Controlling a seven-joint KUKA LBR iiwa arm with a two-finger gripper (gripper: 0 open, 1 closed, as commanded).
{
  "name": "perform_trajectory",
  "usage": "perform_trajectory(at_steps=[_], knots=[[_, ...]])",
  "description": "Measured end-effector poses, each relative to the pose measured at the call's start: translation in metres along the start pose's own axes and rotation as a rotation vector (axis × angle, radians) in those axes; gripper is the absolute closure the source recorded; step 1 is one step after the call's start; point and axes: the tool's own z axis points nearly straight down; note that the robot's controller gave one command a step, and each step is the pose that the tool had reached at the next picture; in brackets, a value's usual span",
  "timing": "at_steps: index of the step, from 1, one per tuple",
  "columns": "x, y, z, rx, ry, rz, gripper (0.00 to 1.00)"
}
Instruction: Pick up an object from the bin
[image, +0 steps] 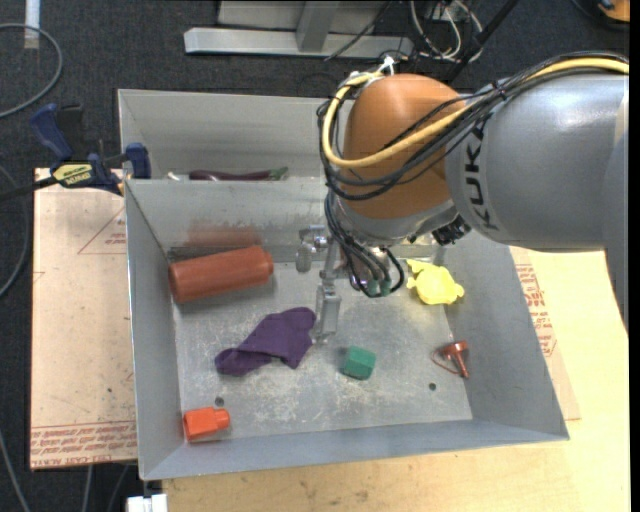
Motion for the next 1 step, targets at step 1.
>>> perform_trajectory(at_steps=[1], knots=[[-0.0014, -0.0006, -0.0049, -0.001, -0.008, 0.003, 0.00]])
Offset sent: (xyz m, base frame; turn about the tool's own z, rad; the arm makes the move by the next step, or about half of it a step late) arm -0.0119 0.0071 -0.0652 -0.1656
